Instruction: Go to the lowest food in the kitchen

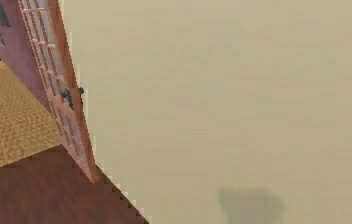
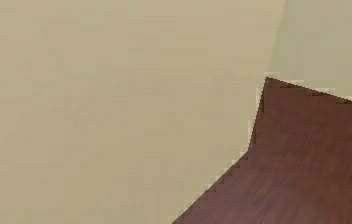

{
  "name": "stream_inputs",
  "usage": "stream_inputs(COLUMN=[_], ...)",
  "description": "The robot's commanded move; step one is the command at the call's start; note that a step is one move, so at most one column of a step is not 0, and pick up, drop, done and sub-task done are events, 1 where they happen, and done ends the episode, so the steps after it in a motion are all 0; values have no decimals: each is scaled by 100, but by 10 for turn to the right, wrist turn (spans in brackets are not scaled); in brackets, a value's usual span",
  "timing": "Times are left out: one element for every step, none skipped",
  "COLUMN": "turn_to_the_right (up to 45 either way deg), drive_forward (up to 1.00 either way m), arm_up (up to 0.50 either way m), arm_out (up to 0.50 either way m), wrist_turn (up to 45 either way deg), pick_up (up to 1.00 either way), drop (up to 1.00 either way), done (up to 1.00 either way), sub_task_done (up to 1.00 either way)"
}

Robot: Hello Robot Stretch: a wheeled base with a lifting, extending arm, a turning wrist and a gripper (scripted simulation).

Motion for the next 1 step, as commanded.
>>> stream_inputs(turn_to_the_right=[-420], drive_forward=[0], arm_up=[0], arm_out=[0], wrist_turn=[0], pick_up=[0], drop=[0], done=[0], sub_task_done=[0])
